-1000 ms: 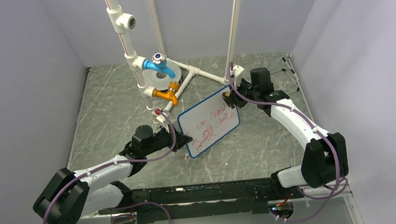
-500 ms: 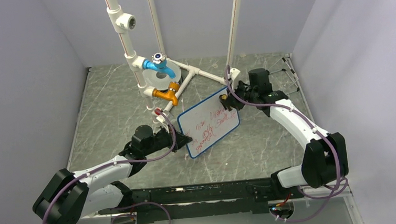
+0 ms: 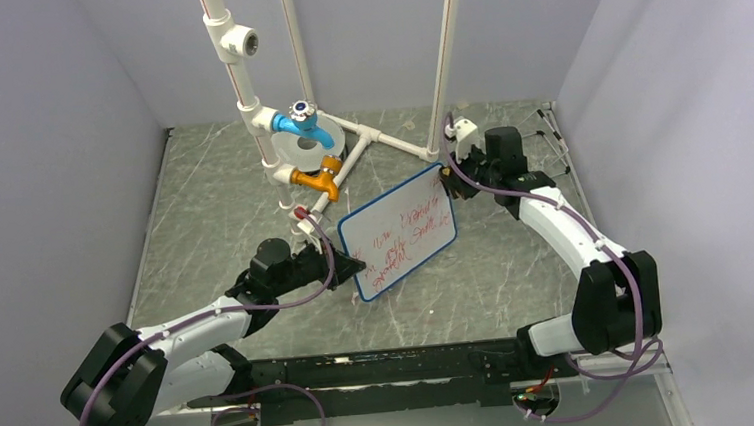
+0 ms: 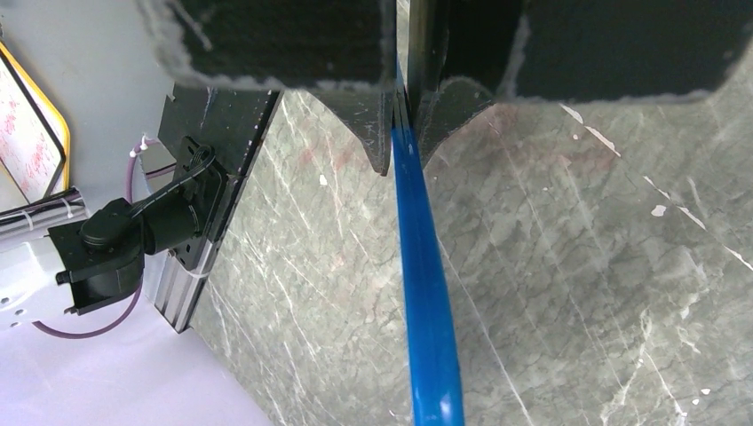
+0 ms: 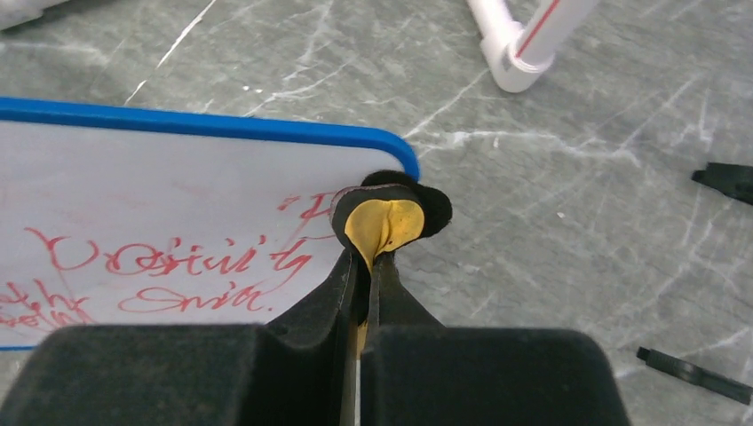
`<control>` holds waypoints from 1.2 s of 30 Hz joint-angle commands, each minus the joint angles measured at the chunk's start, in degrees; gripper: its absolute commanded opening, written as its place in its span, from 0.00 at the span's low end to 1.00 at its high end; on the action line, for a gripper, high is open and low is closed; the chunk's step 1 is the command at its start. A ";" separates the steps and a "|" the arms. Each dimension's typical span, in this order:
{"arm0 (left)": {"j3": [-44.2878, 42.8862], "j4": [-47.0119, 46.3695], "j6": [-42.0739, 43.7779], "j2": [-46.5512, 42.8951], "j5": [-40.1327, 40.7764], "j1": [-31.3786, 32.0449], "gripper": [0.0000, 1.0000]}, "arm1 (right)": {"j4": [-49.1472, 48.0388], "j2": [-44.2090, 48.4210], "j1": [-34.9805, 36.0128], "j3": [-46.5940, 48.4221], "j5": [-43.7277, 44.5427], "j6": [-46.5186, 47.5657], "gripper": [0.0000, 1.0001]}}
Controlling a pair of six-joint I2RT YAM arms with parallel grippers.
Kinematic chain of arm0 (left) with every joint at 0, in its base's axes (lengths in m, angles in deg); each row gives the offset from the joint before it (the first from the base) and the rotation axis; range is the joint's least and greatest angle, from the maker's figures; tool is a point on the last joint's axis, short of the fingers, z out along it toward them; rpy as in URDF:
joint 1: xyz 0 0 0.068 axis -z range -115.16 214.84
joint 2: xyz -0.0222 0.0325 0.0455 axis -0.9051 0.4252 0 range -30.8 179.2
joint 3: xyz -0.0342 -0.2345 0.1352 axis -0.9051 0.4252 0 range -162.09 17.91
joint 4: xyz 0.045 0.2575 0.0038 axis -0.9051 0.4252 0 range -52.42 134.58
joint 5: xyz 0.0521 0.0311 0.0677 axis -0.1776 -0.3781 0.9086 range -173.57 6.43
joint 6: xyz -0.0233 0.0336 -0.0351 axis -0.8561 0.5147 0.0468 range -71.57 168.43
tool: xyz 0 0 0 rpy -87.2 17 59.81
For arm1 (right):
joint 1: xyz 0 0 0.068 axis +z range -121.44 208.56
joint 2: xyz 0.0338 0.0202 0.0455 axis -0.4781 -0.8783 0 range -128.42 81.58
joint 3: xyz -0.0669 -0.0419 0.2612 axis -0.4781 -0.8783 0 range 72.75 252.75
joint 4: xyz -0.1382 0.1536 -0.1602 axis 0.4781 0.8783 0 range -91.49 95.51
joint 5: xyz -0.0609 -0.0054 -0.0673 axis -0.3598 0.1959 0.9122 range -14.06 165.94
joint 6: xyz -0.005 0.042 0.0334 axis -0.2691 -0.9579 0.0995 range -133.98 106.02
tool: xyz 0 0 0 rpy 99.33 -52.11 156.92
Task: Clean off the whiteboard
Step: Erase the whiteboard at the center of the board.
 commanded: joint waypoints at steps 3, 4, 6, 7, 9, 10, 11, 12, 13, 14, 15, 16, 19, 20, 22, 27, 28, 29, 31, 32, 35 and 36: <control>-0.48 -5.45 1.45 -2.47 -3.38 0.46 0.00 | 3.60 -0.27 4.95 0.14 -13.88 7.21 0.00; -0.38 -5.44 1.46 -2.63 -3.25 0.47 0.00 | 4.20 0.13 5.85 0.21 -15.35 8.20 0.00; -0.31 -5.14 1.49 -2.90 -3.09 0.37 0.00 | 4.61 0.14 6.50 0.46 -16.69 8.48 0.00; -0.22 -5.03 1.55 -3.07 -3.03 0.40 0.00 | 4.07 0.07 6.50 0.44 -15.64 7.63 0.00; -0.10 -4.98 1.51 -3.32 -2.99 0.37 0.00 | 1.61 -0.03 5.76 0.34 -9.82 3.98 0.00; -0.04 -4.90 1.53 -3.36 -2.98 0.35 0.00 | -0.05 -0.08 4.76 0.27 -6.09 1.98 0.00; -0.07 -4.84 1.60 -3.43 -3.01 0.37 0.00 | -1.40 -0.05 3.70 0.24 -1.50 0.22 0.00; -0.06 -4.85 1.58 -3.45 -3.02 0.35 0.00 | -2.53 -0.01 2.73 0.19 1.60 -0.99 0.00; -0.08 -4.89 1.61 -3.41 -3.08 0.34 0.00 | -3.46 0.19 1.97 -0.12 4.09 -1.72 0.00; -0.05 -4.97 1.61 -3.31 -3.15 0.35 0.00 | -4.13 0.41 1.50 -0.45 6.05 -2.21 0.00; -0.13 -5.05 1.65 -3.16 -3.28 0.35 0.00 | -4.68 0.45 1.16 -0.74 6.89 -2.47 0.00; -0.22 -5.13 1.59 -2.98 -3.35 0.37 0.00 | -4.53 0.39 1.14 -0.82 6.88 -2.29 0.00; -0.39 -5.43 1.42 -2.75 -3.75 0.37 0.00 | -2.72 -0.28 1.27 -0.64 1.60 -0.19 0.00; -0.35 -5.42 1.40 -2.75 -3.74 0.33 0.00 | -1.57 -0.46 1.49 -0.51 -1.66 0.92 0.00; -0.30 -5.42 1.38 -3.03 -3.57 0.35 0.00 | 0.58 -0.40 3.12 -0.43 -7.93 3.47 0.00; -0.04 -4.66 1.52 -3.86 -3.16 0.34 0.00 | 2.76 0.31 6.36 0.32 -15.66 5.58 0.00; -0.08 -4.49 1.62 -3.97 -3.16 0.35 0.00 | 2.22 0.12 6.39 0.41 -14.04 4.62 0.00; -0.04 -4.30 1.70 -4.01 -3.12 0.34 0.00 | 0.59 -0.02 6.12 0.33 -10.93 3.01 0.00; -0.03 -4.32 1.63 -4.11 -3.15 0.40 0.00 | -1.89 -0.17 4.29 0.08 -4.15 -0.02 0.00; -0.10 -4.35 1.67 -4.03 -3.23 0.41 0.00 | -2.79 -0.14 2.74 -0.03 -1.25 -1.22 0.00; -0.22 -4.43 1.70 -3.67 -3.45 0.39 0.00 | -3.71 0.38 1.04 -0.58 3.60 -1.73 0.00; -0.26 -4.49 1.73 -3.49 -3.52 0.38 0.00 | -3.55 0.56 1.02 -0.69 3.66 -1.16 0.00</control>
